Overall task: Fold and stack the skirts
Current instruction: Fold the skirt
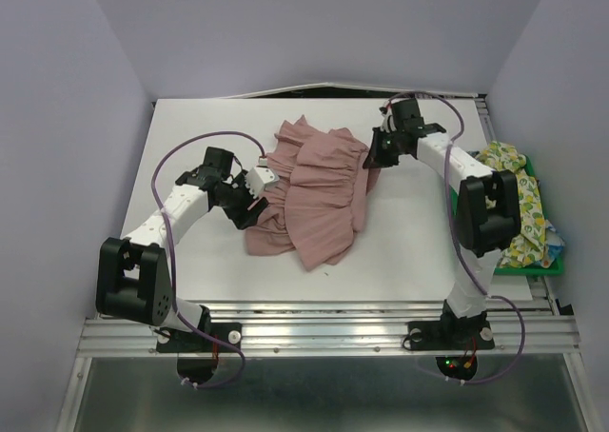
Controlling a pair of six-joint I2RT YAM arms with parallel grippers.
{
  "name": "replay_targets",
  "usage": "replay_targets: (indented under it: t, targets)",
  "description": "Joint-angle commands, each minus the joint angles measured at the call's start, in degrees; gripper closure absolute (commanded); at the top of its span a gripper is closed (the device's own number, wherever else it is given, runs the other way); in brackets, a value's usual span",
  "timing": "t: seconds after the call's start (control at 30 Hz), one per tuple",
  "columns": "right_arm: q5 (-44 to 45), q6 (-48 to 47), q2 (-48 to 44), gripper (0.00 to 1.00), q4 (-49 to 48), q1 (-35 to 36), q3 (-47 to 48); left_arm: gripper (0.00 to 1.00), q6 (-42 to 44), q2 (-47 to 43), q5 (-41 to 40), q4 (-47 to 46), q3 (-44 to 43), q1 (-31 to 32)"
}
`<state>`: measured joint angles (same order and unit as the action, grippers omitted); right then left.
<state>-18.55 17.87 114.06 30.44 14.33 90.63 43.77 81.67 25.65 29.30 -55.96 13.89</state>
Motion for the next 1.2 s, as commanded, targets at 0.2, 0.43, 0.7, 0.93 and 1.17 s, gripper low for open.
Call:
replay_targets:
  t: [0.2, 0.43, 0.7, 0.93, 1.17]
  targets:
    - [-2.9, -5.7, 3.1, 0.99, -0.8, -6.7, -8.2, 0.30, -1.2, 2.2, 0.1, -0.6, -3.4, 0.4]
    - [0.0, -8.6, 11.5, 0.99, -1.1, -6.7, -5.5, 0.32, 1.8, 1.4, -2.4, -0.9, -2.7, 1.8]
    - [5.2, -13.9, 16.3, 0.99, -2.8, -6.7, 1.0, 0.32, 6.1, -2.2, -5.2, -3.9, 1.6, 7.6]
    - [2.6, -15.5, 17.6, 0.44, 2.2, -4.0, 13.0, 0.28, 9.3, -4.2, -9.7, -5.9, 7.2, 14.4]
    - [4.3, -28.4, 1.4, 0.00, 8.0, -4.0, 7.4, 0.27, 6.6, -2.8, -8.8, -10.0, 6.1, 16.3]
